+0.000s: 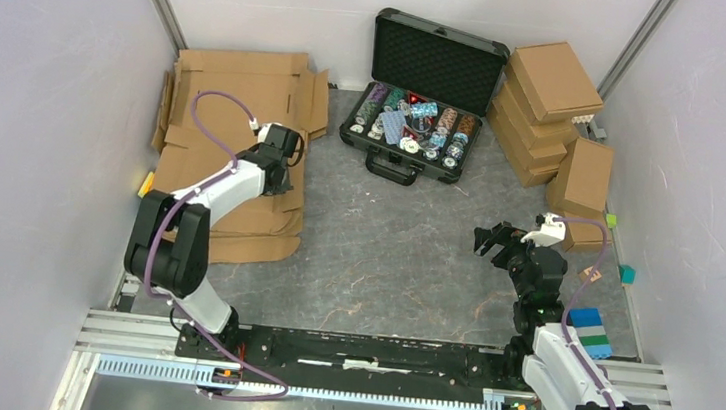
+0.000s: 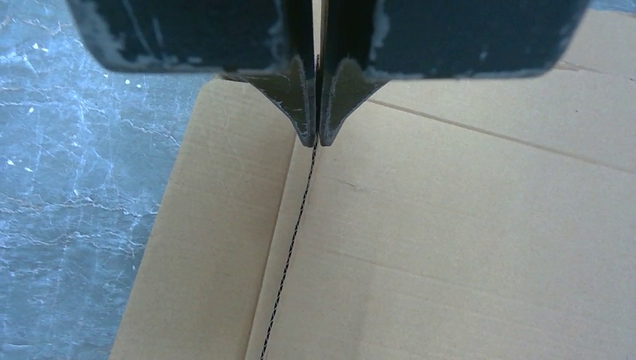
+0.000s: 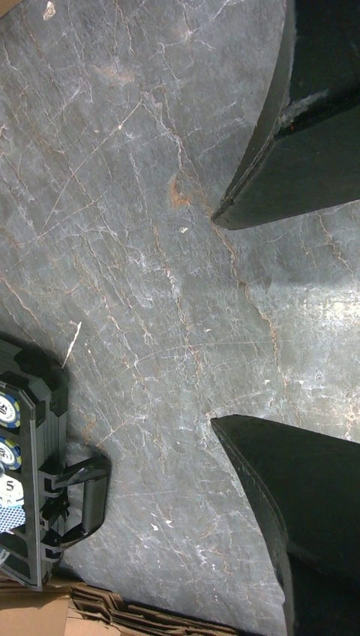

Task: Fold the paper box

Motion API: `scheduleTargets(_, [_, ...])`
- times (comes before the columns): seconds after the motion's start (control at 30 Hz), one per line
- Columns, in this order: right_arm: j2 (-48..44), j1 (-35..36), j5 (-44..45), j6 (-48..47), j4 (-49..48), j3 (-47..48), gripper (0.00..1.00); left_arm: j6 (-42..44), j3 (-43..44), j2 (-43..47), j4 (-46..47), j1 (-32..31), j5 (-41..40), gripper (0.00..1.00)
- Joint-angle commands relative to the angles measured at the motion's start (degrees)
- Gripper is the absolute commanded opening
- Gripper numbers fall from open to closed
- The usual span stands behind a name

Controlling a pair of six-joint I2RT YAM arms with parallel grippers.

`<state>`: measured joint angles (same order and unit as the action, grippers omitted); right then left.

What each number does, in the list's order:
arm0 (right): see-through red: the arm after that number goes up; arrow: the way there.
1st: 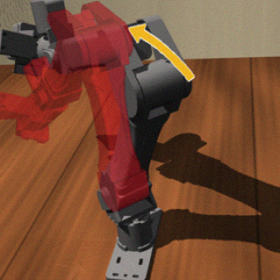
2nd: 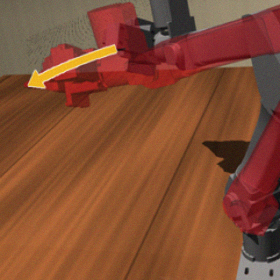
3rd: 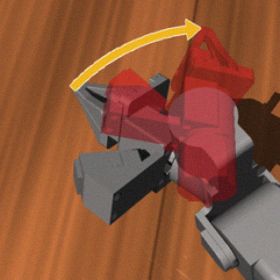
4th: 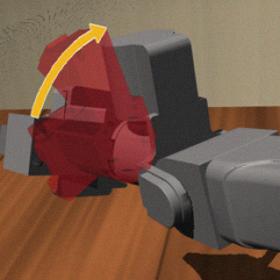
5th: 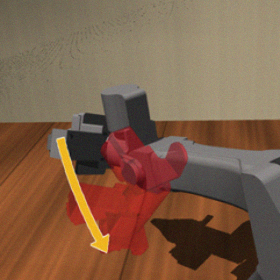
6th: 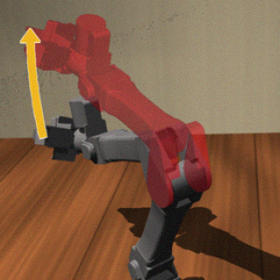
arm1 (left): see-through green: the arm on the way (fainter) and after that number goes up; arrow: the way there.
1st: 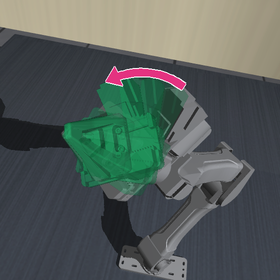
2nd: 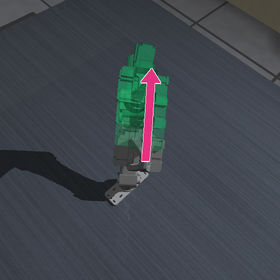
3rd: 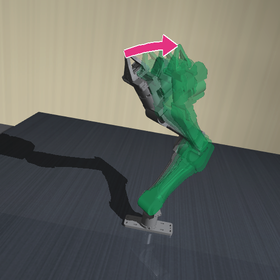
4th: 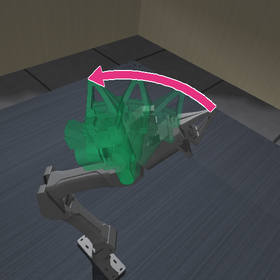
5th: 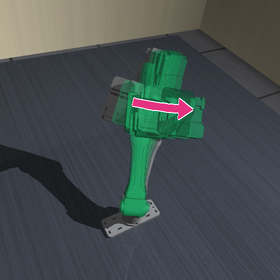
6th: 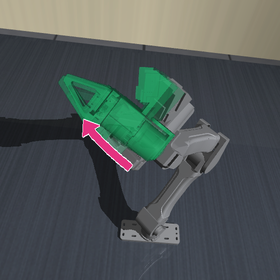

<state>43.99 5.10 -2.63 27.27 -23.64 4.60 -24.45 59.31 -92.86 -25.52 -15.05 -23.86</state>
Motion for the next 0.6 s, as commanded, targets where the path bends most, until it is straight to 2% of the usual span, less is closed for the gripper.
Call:
scheduleTargets(0.0, [0.3, -0.2, -0.7, 0.6, -3.4, -0.1, 0.98, -1.1, 1.9, 5.3, -1.7, -0.9, 0.9, 0.02])
scheduleTargets(0.23, [0.6, -0.2, -0.9, 0.6, -3.4, 0.0, 0.98, -4.6, 2.0, 15.5, -5.3, -4.2, 3.7, 0.02])
scheduleTargets(0.37, [1.0, -0.2, -1.4, 0.5, -3.6, 0.1, 0.98, -9.3, -0.5, 20.0, -4.8, -6.8, 10.1, 0.04])
scheduleTargets(0.5, [1.9, -0.2, -3.4, 0.7, -4.8, 0.1, 0.98, -15.3, -4.9, 23.4, 1.0, -13.7, 14.9, 0.06])
scheduleTargets(0.57, [2.9, -0.2, -7.5, 0.4, -7.2, 0.1, 0.98, -18.2, -5.5, 23.3, 4.0, -17.7, 16.4, 0.07])
